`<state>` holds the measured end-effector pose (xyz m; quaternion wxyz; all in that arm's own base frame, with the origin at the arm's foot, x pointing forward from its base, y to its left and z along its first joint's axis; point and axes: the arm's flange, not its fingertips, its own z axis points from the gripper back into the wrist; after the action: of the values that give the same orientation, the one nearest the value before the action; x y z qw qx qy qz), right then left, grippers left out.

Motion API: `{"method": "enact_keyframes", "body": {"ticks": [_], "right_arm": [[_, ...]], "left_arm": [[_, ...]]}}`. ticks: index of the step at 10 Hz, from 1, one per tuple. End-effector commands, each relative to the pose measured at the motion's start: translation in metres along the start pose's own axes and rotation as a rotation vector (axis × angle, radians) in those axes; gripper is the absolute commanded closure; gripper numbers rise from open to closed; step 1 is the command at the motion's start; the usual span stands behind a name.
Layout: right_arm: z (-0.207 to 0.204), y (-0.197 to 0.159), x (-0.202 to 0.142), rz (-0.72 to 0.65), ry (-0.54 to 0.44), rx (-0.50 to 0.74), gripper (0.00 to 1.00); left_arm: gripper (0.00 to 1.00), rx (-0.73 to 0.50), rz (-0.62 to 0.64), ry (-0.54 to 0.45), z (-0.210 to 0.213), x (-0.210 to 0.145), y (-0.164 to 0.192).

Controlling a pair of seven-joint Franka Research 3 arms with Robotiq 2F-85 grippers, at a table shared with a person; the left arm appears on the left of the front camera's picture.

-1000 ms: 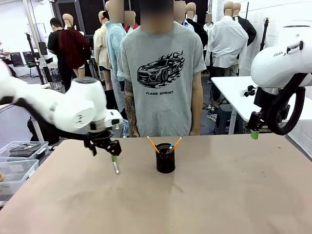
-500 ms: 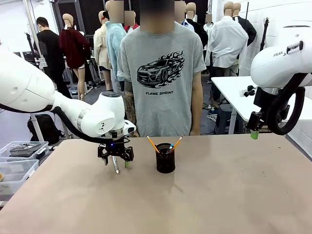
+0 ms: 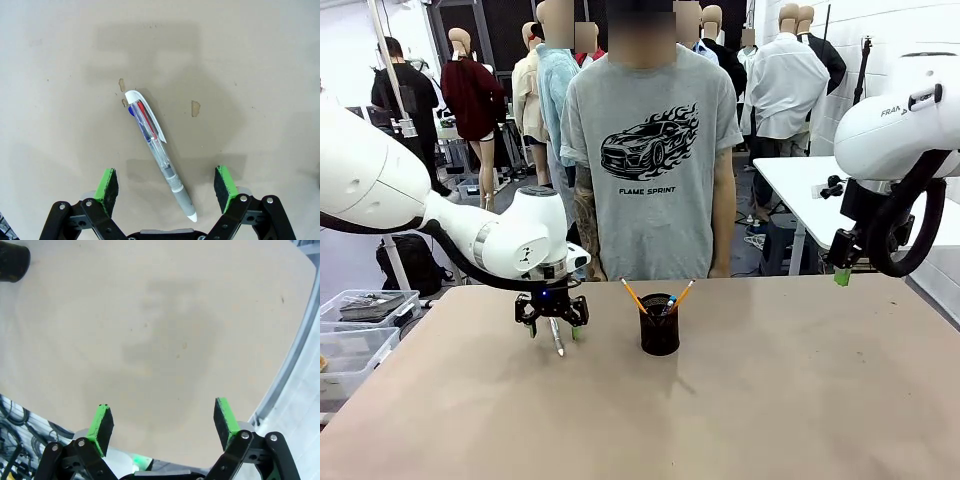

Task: Place the pens into the pen holder.
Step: Pick up a writing instrument from the table and place it into the Pen holder.

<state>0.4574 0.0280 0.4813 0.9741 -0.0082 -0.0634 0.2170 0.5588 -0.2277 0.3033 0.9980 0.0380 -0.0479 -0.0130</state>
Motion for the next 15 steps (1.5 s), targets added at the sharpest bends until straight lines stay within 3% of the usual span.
{"method": "enact_keyframes", "body": {"ticks": [1,4,5,9,10,15], "right_arm": [[0.0009,-0.0002,0.0005,0.002,0.007,0.005,0.0],[0.0009,-0.0002,0.0005,0.002,0.007,0.005,0.0],[0.0009,-0.0002,0.0005,0.002,0.007,0.005,0.0],[0.0009,-0.0002,0.0005,0.002,0.007,0.005,0.0],[0.0009,-0.0002,0.0005,0.002,0.007,0.005,0.0],[0.0009,-0.0002,0.0005,0.002,0.007,0.005,0.0]], "left_arm": [[0.0,-0.038,-0.004,-0.002,0.0022,0.0046,0.0082],[0.03,-0.042,-0.014,0.001,0.001,0.0017,0.013],[0.16,-0.044,-0.024,-0.019,0.0026,-0.0002,0.0129],[0.95,-0.048,-0.05,-0.017,0.0038,-0.0007,0.0132],[1.0,-0.051,-0.052,-0.016,0.005,-0.0012,0.0141],[1.0,-0.067,-0.051,-0.012,0.0031,-0.002,0.0178]]}}
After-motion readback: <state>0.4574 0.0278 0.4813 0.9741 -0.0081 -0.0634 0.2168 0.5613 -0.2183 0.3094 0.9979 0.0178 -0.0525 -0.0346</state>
